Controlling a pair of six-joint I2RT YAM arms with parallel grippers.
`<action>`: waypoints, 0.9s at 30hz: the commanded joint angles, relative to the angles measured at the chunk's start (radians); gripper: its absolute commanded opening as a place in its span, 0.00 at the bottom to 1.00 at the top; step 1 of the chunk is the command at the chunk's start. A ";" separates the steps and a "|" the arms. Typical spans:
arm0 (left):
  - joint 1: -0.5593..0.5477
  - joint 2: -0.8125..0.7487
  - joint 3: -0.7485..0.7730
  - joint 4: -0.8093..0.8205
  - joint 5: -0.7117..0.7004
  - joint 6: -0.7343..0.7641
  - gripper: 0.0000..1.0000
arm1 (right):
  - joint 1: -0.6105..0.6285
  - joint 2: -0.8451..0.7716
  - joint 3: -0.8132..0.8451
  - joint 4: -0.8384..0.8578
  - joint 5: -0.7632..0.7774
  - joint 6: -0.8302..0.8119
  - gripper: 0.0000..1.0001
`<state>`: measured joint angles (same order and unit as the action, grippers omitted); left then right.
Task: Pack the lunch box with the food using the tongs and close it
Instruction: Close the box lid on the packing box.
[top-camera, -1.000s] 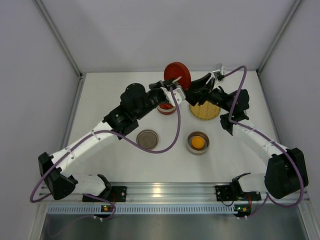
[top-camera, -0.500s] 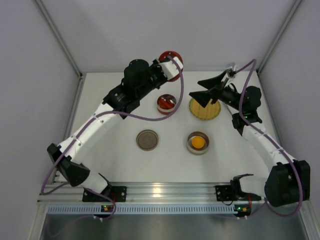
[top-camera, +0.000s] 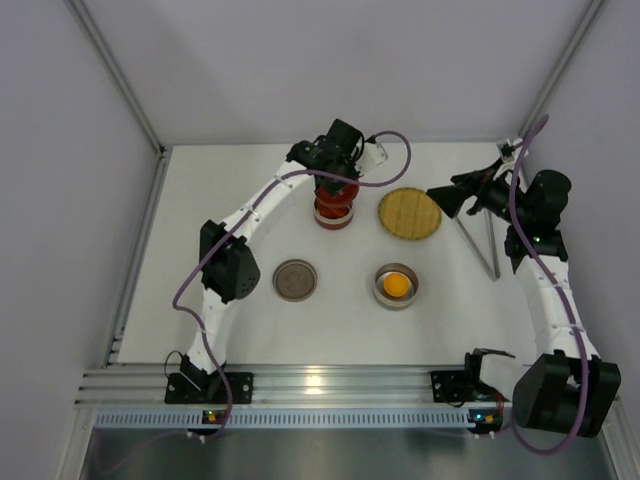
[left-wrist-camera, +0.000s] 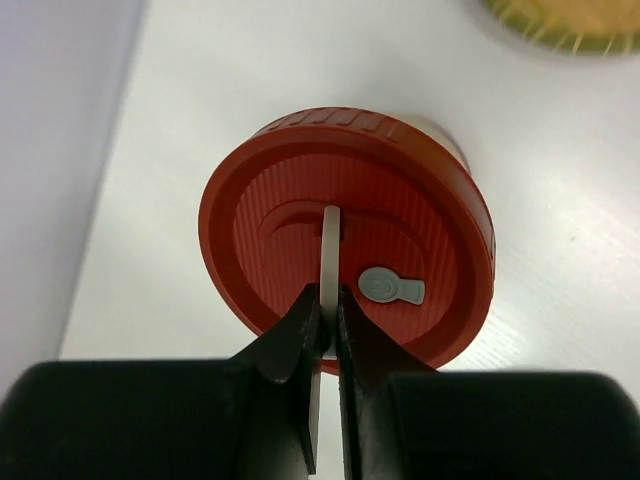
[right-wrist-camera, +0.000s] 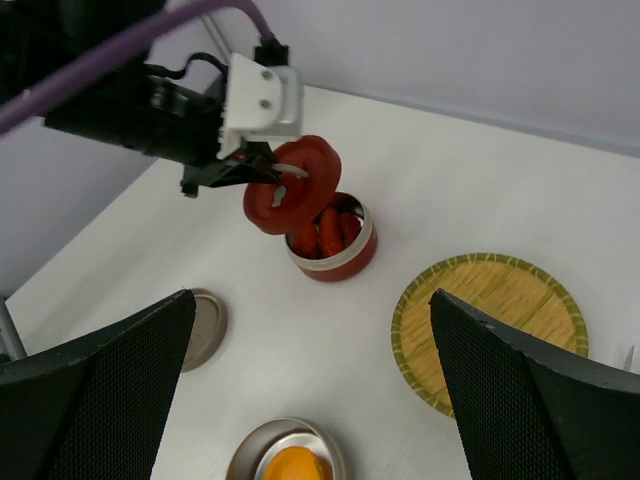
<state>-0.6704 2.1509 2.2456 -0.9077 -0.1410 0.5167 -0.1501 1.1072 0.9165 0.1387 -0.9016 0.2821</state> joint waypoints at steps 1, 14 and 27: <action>0.054 0.045 0.058 -0.097 0.034 0.006 0.00 | -0.023 -0.053 -0.036 -0.094 -0.040 -0.057 0.99; 0.143 0.136 0.069 -0.048 0.176 -0.029 0.00 | -0.026 -0.058 -0.099 -0.050 -0.040 -0.020 0.99; 0.111 0.208 0.086 -0.013 0.152 -0.035 0.00 | -0.026 -0.066 -0.110 -0.047 -0.011 -0.009 0.99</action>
<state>-0.5629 2.3413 2.2810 -0.9672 0.0071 0.4973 -0.1604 1.0607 0.8093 0.0639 -0.9131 0.2642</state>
